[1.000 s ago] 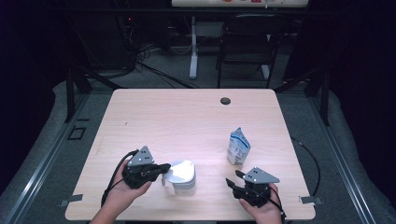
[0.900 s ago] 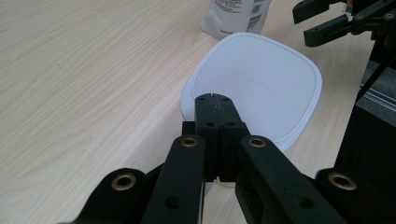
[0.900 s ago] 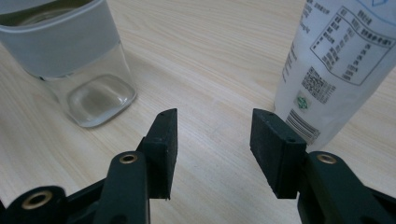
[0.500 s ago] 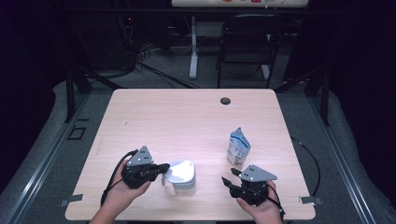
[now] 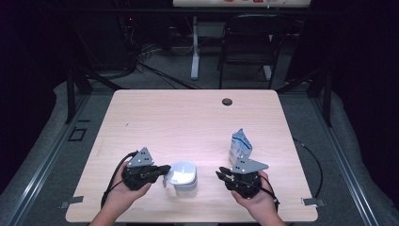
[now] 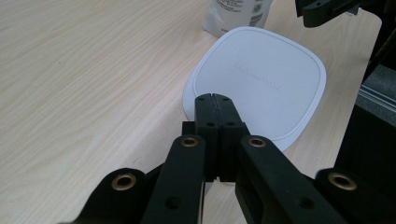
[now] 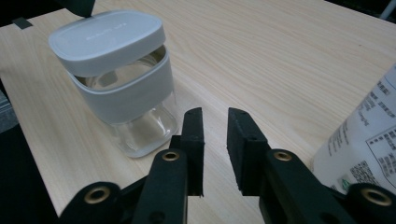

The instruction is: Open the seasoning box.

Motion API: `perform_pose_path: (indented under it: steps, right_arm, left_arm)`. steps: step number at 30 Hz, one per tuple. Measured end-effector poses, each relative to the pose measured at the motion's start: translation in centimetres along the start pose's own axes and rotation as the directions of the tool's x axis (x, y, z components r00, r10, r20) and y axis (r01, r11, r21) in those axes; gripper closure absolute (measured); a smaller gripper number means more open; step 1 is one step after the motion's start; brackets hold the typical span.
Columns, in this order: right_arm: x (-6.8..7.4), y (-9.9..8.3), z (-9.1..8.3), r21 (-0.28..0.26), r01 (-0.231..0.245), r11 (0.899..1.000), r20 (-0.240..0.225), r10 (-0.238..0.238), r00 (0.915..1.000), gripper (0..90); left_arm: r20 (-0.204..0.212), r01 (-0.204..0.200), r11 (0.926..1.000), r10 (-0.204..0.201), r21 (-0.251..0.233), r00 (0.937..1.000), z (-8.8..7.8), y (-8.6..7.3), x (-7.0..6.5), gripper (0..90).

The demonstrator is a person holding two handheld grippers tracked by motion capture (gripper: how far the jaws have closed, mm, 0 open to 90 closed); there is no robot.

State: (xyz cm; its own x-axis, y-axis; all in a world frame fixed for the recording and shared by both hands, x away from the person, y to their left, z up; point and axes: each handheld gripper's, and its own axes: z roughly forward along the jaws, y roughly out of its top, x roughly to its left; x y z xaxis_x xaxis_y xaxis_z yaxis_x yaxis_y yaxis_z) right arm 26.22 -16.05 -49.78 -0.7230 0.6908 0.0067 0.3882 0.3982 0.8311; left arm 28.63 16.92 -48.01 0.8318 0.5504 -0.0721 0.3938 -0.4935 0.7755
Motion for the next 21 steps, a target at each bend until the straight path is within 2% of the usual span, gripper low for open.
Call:
perform_pose_path:
  steps: [8,21]
  right_arm:
    - [0.0,0.8,0.3,0.011,0.002,1.0,-0.042,-0.001,0.9991,84.6]
    - [1.0,1.7,1.4,0.048,0.051,0.998,-0.097,-0.047,0.9942,85.7]
  left_arm:
    - [0.001,0.001,1.0,-0.001,-0.001,1.0,0.0,0.0,0.0,90.0]
    - [-0.009,-0.002,1.0,0.002,0.0,1.0,0.0,0.0,-0.1,90.0]
